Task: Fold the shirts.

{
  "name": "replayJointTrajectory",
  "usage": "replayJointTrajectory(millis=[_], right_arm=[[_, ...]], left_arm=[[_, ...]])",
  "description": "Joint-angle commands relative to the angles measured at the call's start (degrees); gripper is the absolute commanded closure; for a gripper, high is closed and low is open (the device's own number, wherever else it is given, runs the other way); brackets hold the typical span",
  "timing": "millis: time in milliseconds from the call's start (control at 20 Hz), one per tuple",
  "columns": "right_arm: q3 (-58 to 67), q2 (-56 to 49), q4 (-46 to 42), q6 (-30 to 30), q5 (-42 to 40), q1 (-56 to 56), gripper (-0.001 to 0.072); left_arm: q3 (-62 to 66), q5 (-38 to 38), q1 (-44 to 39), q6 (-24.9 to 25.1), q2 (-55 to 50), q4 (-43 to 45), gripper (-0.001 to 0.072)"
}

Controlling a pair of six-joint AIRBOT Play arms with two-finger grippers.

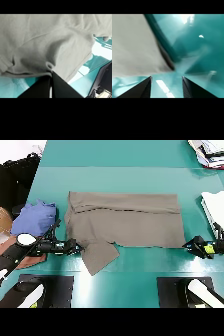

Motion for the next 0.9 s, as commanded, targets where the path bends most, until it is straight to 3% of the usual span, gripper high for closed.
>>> replayJointTrajectory(millis=[0, 50, 100, 150, 300, 600, 850], right_arm=[[0.17, -3.98, 5.25, -1.11, -4.15, 0.04, 0.0288], [1.36, -4.87, 5.14, -1.14, -4.26, 1.05, 0.0298], [2.43, -5.55, 5.09, -1.36, -4.39, 2.32, 0.0406], [3.52, -6.14, 5.09, -1.40, -4.59, 3.87, 0.0448], [6.58, -7.37, 4.92, -1.42, -3.87, 9.05, 0.0685], [12.17, 1.86, -7.45, -1.33, 3.54, 14.34, 0.0697], [12.11, 15.87, -15.54, -0.09, 10.88, 14.29, 0.0698]], left_arm=[[-0.02, 0.31, 0.02, 0.13, 0.04, 0.15, 0.0679], [-0.02, 0.35, 0.02, 0.13, 0.04, 0.35, 0.0679], [-0.02, 0.35, 0.02, 0.13, 0.07, 0.63, 0.0679], [-0.02, 0.35, 0.02, 0.13, 0.04, 0.90, 0.0680], [0.50, 0.09, 0.02, 0.13, 0.07, 3.04, 0.0680], [11.21, -8.94, 0.02, -3.87, 0.20, 18.49, 0.0681], [13.62, -14.75, 0.02, -5.53, 2.36, 21.00, 0.0682]])
